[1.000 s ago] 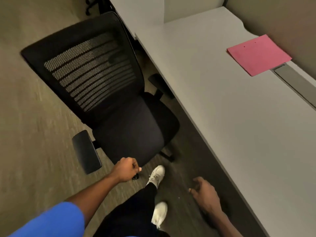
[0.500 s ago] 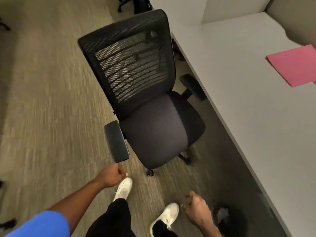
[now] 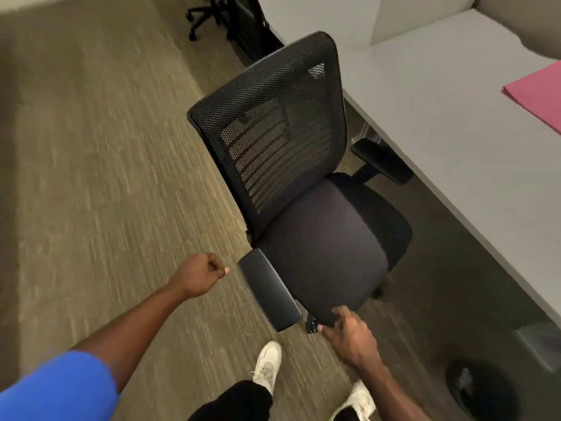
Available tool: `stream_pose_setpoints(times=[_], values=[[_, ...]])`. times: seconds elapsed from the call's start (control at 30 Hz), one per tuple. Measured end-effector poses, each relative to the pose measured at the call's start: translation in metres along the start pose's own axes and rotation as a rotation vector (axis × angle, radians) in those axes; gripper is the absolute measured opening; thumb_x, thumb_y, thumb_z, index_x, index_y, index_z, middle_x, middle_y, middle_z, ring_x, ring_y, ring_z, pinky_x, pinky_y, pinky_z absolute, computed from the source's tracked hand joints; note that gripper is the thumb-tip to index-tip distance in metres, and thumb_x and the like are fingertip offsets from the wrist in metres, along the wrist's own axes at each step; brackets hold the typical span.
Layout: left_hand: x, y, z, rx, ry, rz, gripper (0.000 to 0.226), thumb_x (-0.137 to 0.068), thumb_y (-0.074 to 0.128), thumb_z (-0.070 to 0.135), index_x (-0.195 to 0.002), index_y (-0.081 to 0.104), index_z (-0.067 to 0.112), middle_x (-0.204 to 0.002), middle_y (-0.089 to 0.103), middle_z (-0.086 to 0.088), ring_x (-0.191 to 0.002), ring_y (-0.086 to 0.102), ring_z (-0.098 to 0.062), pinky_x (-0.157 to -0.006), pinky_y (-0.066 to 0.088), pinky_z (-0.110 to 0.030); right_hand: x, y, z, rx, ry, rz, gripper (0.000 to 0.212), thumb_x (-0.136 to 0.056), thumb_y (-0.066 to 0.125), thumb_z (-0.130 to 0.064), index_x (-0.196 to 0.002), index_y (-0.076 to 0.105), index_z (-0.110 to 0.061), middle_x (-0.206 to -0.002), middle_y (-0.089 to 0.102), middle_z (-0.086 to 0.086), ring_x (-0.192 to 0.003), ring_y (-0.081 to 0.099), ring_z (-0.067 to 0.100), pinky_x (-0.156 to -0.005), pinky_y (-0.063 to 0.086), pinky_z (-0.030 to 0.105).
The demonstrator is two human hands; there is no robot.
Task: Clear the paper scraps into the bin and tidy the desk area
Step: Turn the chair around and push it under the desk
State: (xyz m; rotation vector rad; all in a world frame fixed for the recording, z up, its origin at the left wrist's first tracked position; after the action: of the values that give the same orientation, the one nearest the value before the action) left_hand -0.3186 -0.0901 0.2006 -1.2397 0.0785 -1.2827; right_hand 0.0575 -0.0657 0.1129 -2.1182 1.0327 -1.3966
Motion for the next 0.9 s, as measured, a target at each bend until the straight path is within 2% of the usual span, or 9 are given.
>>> stream_pose_setpoints(times=[0.1,0.17,0.27,0.4,0.43,0.53,0.6,0.67,0.9], values=[[-0.028,-0.054,0.014,0.078,0.077,0.074,0.027,-0.096,0.077,0.031,-0.089,0.075,0.005,-0.086,0.077,-0.011,-0.085,0.074,-0.031,-0.082,0.057,-0.039,-0.013,0.020,-0.044,-0.003,-0.066,0.011,0.069,-0.085,0.066,-0.069,-0.141,0.048,-0.034,-0.134,0.061,-0.003,-0.123,0.065,0.022,-0.097,0.056,0.041],[-0.046,-0.084,0.027,0.153,0.100,0.107,0.030,-0.096,0.077,0.035,-0.091,0.075,0.005,-0.091,0.079,-0.015,-0.092,0.077,-0.034,-0.091,0.062,-0.048,-0.022,0.031,-0.071,0.051,-0.100,0.026,0.072,-0.085,0.065,-0.069,-0.145,0.042,-0.035,-0.138,0.055,-0.002,-0.129,0.058,0.023,-0.101,0.055,0.044],[-0.067,-0.117,0.046,0.229,0.150,0.163,0.032,-0.093,0.079,0.042,-0.098,0.077,0.010,-0.097,0.080,-0.010,-0.097,0.078,-0.029,-0.097,0.062,-0.049,-0.031,0.043,-0.103,0.173,-0.170,0.056,0.076,-0.088,0.063,-0.066,-0.151,0.037,-0.034,-0.146,0.048,0.003,-0.133,0.048,0.026,-0.107,0.051,0.045],[-0.085,-0.144,0.071,0.417,0.182,0.238,0.071,-0.081,0.085,0.058,-0.135,0.063,0.017,-0.121,0.075,0.002,-0.110,0.072,-0.016,-0.098,0.060,-0.040,-0.036,0.058,-0.123,0.327,-0.220,0.021,0.084,-0.093,0.060,-0.057,-0.163,0.024,-0.028,-0.172,0.022,0.014,-0.156,0.026,0.037,-0.123,0.033,0.052],[-0.090,-0.146,0.075,0.483,0.211,0.249,0.072,-0.080,0.085,0.059,-0.136,0.062,0.020,-0.125,0.074,0.004,-0.111,0.072,-0.010,-0.101,0.059,-0.040,-0.035,0.062,-0.124,0.352,-0.232,0.004,0.084,-0.095,0.059,-0.053,-0.164,0.020,-0.027,-0.175,0.014,0.014,-0.160,0.018,0.037,-0.126,0.028,0.052],[-0.099,-0.142,0.086,0.610,0.331,0.248,0.053,-0.079,0.081,0.068,-0.115,0.070,0.030,-0.117,0.079,0.011,-0.103,0.075,0.003,-0.104,0.060,-0.040,-0.032,0.075,-0.122,0.394,-0.250,-0.051,0.085,-0.098,0.056,-0.043,-0.168,0.011,-0.024,-0.177,-0.004,0.015,-0.165,0.003,0.033,-0.131,0.016,0.052],[-0.105,-0.136,0.091,0.697,0.350,0.215,0.058,-0.078,0.079,0.072,-0.114,0.072,0.027,-0.118,0.081,0.010,-0.110,0.076,-0.005,-0.108,0.058,-0.045,-0.027,0.083,-0.119,0.418,-0.239,-0.064,0.088,-0.099,0.055,-0.040,-0.168,0.002,-0.023,-0.176,-0.015,0.014,-0.165,-0.003,0.033,-0.132,0.011,0.054],[-0.111,-0.130,0.093,0.750,0.357,0.197,0.058,-0.086,0.075,0.065,-0.124,0.070,0.023,-0.124,0.079,0.008,-0.119,0.074,-0.013,-0.113,0.055,-0.051,-0.023,0.090,-0.118,0.427,-0.216,-0.053,0.088,-0.100,0.052,-0.036,-0.168,-0.002,-0.023,-0.175,-0.020,0.015,-0.165,-0.007,0.035,-0.132,0.008,0.057],[-0.108,-0.112,0.081,0.674,0.293,0.232,0.063,-0.091,0.057,0.064,-0.145,0.055,0.031,-0.135,0.072,0.010,-0.129,0.068,-0.021,-0.113,0.054,-0.055,-0.019,0.098,-0.106,0.424,-0.186,-0.029,0.089,-0.097,0.053,-0.031,-0.168,0.001,-0.020,-0.174,-0.022,0.016,-0.164,-0.010,0.037,-0.132,0.005,0.056]])
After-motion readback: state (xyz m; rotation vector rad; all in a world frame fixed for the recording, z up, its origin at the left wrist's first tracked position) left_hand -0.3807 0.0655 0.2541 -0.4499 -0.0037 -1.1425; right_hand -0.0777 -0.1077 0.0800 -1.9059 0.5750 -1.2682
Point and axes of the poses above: each hand's wrist, its own x-axis away from the middle knuckle, its own y-axis out of the palm, z = x × y, the point moved 1 cm from there along -x, towards the middle knuckle
